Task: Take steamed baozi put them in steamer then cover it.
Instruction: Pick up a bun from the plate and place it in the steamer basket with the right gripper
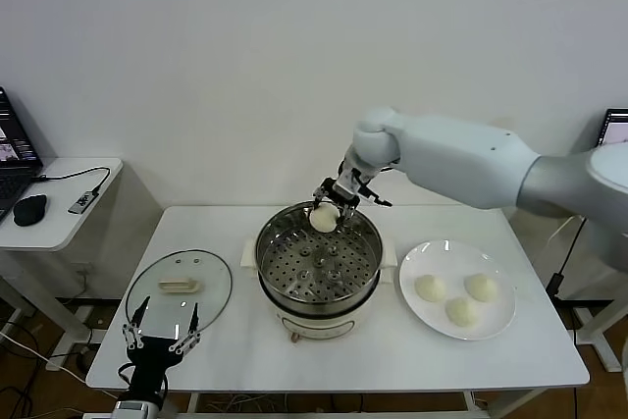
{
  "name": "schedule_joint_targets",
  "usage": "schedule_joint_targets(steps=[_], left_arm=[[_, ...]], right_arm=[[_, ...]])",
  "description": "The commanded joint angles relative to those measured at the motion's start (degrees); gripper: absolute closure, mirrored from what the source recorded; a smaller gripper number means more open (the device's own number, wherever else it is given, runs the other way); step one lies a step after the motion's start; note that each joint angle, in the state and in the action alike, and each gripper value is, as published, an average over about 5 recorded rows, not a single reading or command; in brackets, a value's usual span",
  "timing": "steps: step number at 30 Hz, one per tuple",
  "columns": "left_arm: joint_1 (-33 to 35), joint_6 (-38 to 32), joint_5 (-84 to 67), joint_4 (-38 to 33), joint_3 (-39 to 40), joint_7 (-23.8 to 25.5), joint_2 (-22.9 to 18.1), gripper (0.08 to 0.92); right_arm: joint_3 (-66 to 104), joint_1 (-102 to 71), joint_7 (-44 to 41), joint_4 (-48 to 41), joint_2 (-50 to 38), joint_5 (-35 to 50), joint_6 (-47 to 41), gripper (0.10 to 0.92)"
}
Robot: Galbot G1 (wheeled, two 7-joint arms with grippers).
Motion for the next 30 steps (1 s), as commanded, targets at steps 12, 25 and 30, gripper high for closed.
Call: schedule_joint_targets(steps=[12, 25, 30], left_arm=[[0.2, -0.1, 0.2, -0.3, -0.3, 0.0, 0.1, 0.177], [0.3, 0.0, 0.9, -1.1, 0.3, 0.1, -0.1, 0.177], [0.3, 0.2, 0.8, -1.8, 0.2, 0.3, 0.3, 0.177]], right_arm=[[2.6, -7.7, 4.7, -10.7, 6.2, -13.7, 8.9, 0.457], [2.5, -2.2, 4.9, -5.6, 4.1, -8.2, 7.2, 0.24], [-0.3, 6.3, -2.5, 5.3, -1.8, 5.3, -6.8, 0.204]])
